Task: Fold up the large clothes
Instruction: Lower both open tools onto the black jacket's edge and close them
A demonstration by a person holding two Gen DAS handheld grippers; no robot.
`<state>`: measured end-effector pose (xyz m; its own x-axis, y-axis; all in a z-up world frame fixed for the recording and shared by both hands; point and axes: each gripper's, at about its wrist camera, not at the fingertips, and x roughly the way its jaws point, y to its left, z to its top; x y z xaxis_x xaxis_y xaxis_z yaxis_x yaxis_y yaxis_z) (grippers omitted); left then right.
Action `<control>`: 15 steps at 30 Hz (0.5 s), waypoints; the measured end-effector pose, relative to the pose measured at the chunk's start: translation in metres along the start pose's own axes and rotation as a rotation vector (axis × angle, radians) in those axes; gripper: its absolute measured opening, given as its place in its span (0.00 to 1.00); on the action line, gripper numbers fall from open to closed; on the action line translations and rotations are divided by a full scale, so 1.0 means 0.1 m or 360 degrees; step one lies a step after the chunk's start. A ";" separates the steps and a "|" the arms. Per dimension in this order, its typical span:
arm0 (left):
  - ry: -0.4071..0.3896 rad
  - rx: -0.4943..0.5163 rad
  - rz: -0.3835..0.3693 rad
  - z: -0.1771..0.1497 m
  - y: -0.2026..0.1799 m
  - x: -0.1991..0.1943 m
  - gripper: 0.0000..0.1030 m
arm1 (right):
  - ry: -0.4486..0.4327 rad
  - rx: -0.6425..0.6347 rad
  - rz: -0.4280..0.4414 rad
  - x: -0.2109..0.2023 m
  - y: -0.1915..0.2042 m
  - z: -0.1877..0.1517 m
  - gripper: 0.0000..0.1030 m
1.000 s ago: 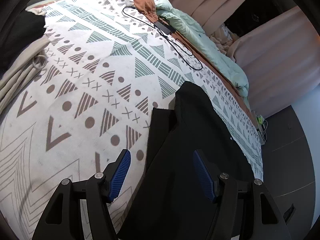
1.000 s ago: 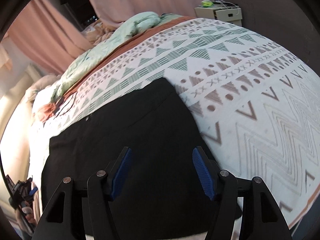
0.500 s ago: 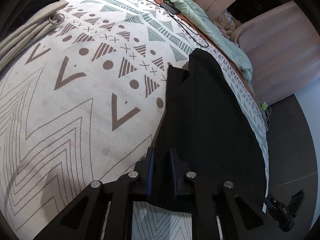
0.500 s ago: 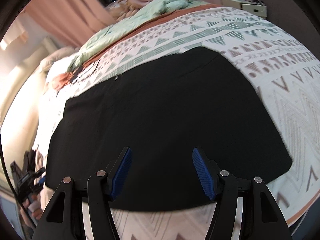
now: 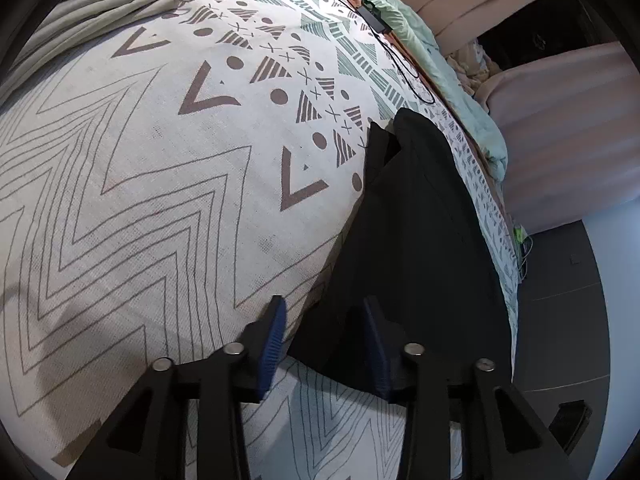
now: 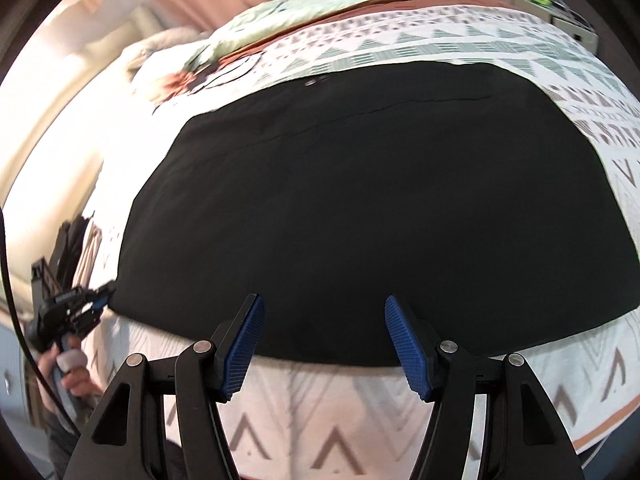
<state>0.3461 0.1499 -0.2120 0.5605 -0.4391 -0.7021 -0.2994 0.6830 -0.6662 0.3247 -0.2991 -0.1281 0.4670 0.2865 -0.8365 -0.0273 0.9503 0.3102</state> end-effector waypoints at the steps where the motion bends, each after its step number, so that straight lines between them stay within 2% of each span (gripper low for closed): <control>1: -0.0008 -0.0010 -0.0016 -0.03 0.01 -0.03 0.53 | 0.0007 -0.0025 0.0001 0.01 0.06 -0.02 0.61; 5: 0.0023 -0.0050 -0.0042 -0.11 0.03 -0.07 0.53 | -0.0023 -0.0052 -0.0010 -0.01 0.19 -0.07 0.61; 10: 0.0066 -0.0055 -0.0061 -0.16 -0.04 0.03 0.52 | 0.0012 -0.0058 0.0003 0.04 0.27 -0.14 0.61; 12: 0.0068 -0.0049 -0.0057 -0.16 -0.07 0.08 0.52 | 0.0034 -0.0060 0.0007 0.05 0.30 -0.17 0.55; 15: 0.0057 -0.0043 -0.0054 -0.11 -0.12 0.16 0.52 | 0.0050 -0.0076 0.0001 0.07 0.35 -0.20 0.52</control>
<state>0.3502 0.1285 -0.2185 0.5431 -0.4827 -0.6870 -0.3015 0.6516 -0.6961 0.3088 -0.2611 -0.1320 0.4390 0.2903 -0.8503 -0.0704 0.9546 0.2895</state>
